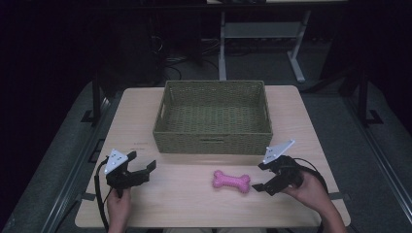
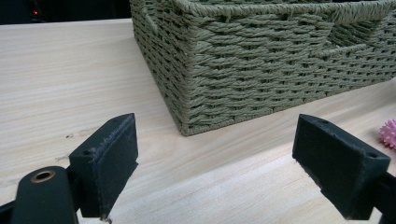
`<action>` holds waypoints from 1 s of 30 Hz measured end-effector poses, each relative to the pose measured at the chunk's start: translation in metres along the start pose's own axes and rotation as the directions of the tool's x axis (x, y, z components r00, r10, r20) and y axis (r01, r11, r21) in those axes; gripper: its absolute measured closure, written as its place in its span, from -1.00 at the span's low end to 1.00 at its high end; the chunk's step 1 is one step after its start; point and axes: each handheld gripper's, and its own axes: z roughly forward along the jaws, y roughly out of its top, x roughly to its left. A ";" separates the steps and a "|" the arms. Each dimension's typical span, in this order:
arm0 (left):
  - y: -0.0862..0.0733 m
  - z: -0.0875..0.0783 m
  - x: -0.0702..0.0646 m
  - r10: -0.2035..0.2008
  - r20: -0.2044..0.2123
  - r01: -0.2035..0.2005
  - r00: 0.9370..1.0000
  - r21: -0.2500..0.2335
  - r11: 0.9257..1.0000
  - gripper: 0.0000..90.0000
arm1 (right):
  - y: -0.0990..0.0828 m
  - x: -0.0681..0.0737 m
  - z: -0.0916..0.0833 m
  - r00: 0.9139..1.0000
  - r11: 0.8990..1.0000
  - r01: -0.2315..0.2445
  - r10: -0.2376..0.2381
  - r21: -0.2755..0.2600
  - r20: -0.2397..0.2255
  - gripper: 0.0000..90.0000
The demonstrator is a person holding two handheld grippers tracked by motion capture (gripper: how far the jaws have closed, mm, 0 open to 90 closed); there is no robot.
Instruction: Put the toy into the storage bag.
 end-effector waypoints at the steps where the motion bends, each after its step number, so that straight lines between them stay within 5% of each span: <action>1: 0.000 0.000 0.001 -0.002 0.002 0.002 1.000 0.001 1.000 -0.70 | 0.003 -0.001 0.001 1.000 1.000 0.008 -0.008 0.006 -0.002 -0.54; 30: 0.000 -0.002 0.005 -0.016 -0.015 0.015 1.000 -0.010 1.000 -0.70 | 0.048 0.004 0.031 0.991 0.985 0.117 -0.109 0.124 -0.074 -0.56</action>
